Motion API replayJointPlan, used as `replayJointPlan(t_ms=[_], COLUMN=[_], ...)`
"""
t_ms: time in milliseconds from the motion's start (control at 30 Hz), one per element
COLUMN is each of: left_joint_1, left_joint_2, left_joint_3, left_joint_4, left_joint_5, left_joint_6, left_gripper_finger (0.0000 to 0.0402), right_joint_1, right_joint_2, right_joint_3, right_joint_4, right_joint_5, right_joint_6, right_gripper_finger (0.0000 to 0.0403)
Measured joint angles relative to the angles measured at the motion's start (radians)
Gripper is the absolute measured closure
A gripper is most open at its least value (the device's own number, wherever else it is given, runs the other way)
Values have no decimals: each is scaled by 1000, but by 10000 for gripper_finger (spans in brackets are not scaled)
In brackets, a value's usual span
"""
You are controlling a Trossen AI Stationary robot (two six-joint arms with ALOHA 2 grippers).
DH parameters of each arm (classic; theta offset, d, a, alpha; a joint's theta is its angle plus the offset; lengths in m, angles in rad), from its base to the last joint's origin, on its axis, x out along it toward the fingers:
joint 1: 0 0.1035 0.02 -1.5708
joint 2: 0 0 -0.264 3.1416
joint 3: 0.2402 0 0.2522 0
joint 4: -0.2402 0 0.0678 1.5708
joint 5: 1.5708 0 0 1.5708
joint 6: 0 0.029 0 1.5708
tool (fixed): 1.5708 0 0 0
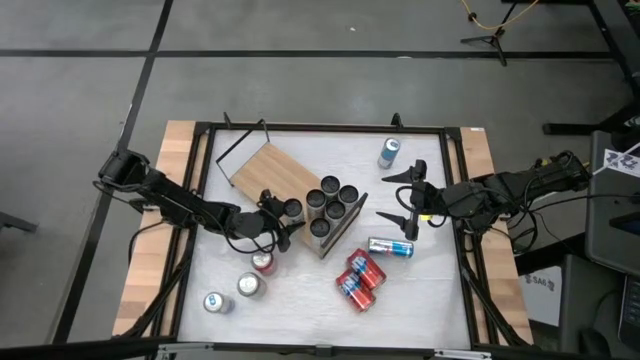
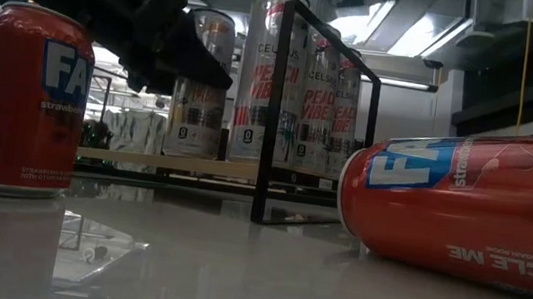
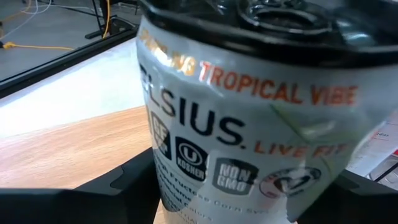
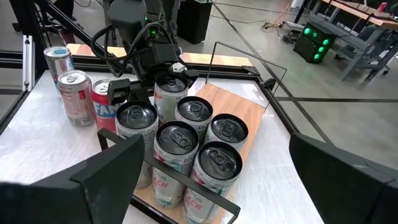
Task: Place canned beverage on shelf
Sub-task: Put the white-yellow soda can on the shelf aligned with the other white-yellow soda cans
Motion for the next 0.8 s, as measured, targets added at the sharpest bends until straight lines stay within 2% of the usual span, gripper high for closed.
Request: replayJointPlan(t_ms=[433,800], left_joint_1=[0,0], left_joint_2=[0,0], left_joint_3=[0,0], left_joint_4=[1,0], left_joint_5=[0,0], left_joint_6=[-3,-3], left_gripper_finger=[75,75], right_joint_1=[0,0], right_joint_2=[0,0], right_joint_3=[0,0], right_joint_4=[0,0], right_joint_5=[0,0], right_joint_6=[0,0], right_gripper_finger=[7,7])
